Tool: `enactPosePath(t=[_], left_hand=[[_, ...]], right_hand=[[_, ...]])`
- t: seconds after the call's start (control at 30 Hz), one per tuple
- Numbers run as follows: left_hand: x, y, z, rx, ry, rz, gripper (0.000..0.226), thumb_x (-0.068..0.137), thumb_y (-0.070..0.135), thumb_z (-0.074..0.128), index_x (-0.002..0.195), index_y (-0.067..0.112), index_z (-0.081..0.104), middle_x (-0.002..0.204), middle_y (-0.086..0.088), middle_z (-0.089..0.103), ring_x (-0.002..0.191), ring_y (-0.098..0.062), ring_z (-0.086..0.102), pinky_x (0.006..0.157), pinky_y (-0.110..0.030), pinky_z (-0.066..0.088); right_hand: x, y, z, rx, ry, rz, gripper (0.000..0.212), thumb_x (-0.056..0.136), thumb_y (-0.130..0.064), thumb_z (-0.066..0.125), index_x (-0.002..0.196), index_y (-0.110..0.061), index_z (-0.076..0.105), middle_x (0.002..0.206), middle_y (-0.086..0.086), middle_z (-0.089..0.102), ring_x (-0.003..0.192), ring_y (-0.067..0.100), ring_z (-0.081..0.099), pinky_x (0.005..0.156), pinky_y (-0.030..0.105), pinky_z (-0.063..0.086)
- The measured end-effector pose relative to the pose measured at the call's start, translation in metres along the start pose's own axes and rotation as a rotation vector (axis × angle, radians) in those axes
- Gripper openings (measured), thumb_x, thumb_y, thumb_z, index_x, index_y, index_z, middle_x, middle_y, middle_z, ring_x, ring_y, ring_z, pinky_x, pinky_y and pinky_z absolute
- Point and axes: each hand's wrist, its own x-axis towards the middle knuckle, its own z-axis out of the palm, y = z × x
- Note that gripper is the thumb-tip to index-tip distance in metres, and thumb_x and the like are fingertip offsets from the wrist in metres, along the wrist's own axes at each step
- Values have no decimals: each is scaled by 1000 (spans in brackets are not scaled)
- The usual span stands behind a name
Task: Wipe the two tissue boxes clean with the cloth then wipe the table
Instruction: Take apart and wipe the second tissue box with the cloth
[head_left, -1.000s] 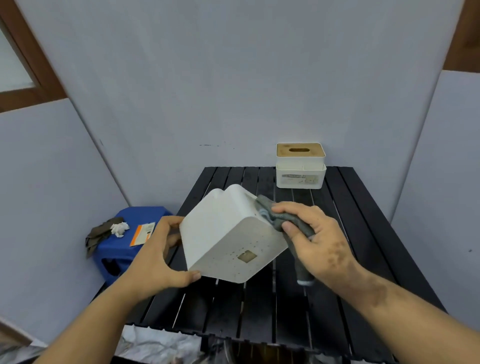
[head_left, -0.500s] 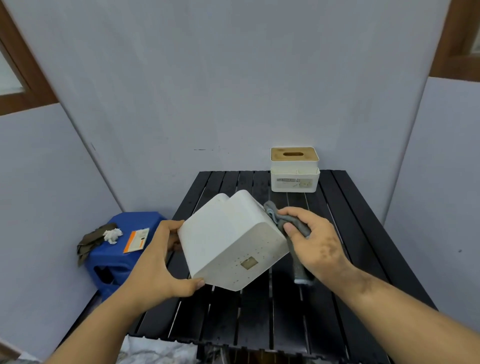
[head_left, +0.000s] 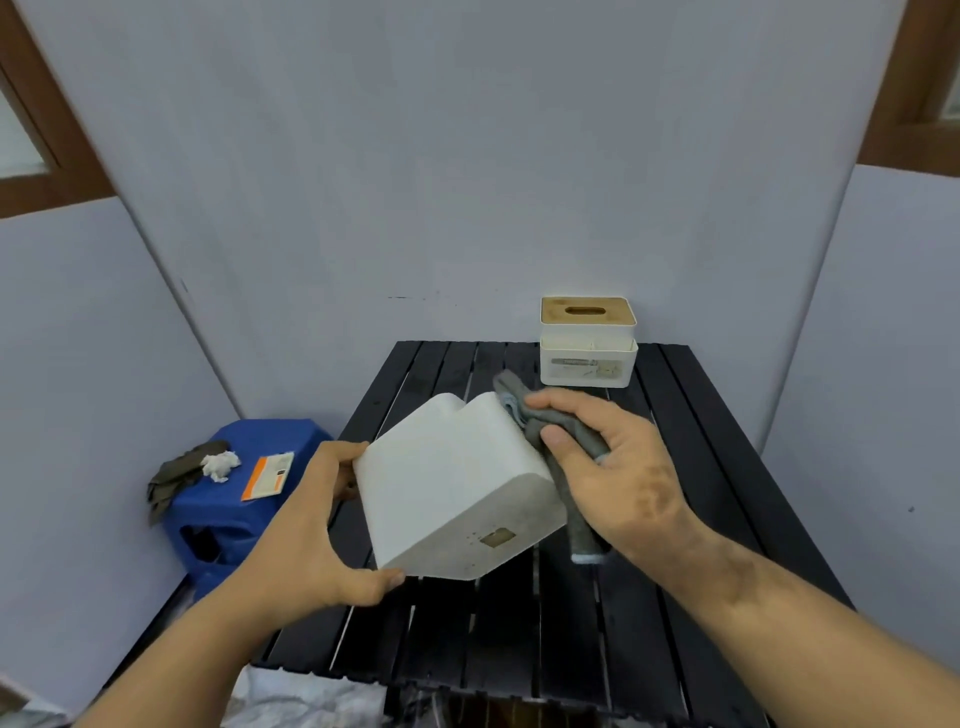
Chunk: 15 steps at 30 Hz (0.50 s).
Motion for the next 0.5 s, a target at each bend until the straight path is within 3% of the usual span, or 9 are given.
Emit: enactPosePath(t=[0.07, 0.2, 0.27, 0.33, 0.4, 0.5], left_hand=[[-1, -2, 0, -1, -1, -7, 103, 52, 18, 100, 133, 33, 38, 123, 35, 49, 123, 5, 51, 97, -13, 39], [-1, 3, 1, -13, 11, 4, 101, 49, 28, 95, 133, 35, 40, 126, 31, 50, 123, 2, 53, 99, -20, 41], [-2, 4, 1, -13, 3, 5, 102, 49, 30, 95, 134, 35, 39, 127, 29, 50, 124, 1, 53, 101, -24, 41], [-3, 3, 0, -7, -3, 4, 105, 49, 27, 98, 135, 35, 38, 127, 30, 49, 126, 0, 52, 102, -25, 40], [-5, 4, -1, 16, -2, 8, 106, 51, 17, 100, 135, 36, 37, 124, 36, 47, 125, 6, 49, 99, -19, 40], [-5, 6, 1, 39, -2, 17, 106, 50, 16, 100, 133, 39, 37, 123, 37, 45, 124, 8, 48, 95, -14, 39]], right_hand=[[-1, -9, 0, 58, -56, -76, 39, 92, -5, 66, 112, -37, 73, 116, -9, 70, 117, 13, 61, 104, 27, 46], [4, 26, -11, -79, -2, 123, 32, 94, -4, 63, 114, -27, 72, 114, -8, 71, 112, 7, 64, 106, 37, 49], [4, 33, -11, -126, 15, 185, 33, 94, -3, 63, 110, -31, 71, 110, -11, 72, 108, 4, 64, 105, 37, 50], [4, 20, -5, -100, 22, 132, 39, 93, -5, 64, 102, -42, 71, 108, -15, 70, 108, 3, 63, 104, 31, 49], [5, -6, 0, -29, -31, 4, 41, 93, -6, 65, 103, -45, 72, 112, -9, 70, 111, 7, 61, 103, 23, 46], [9, -9, -8, 40, -83, -27, 35, 94, 0, 61, 110, -29, 73, 113, -8, 72, 111, 7, 64, 100, 19, 47]])
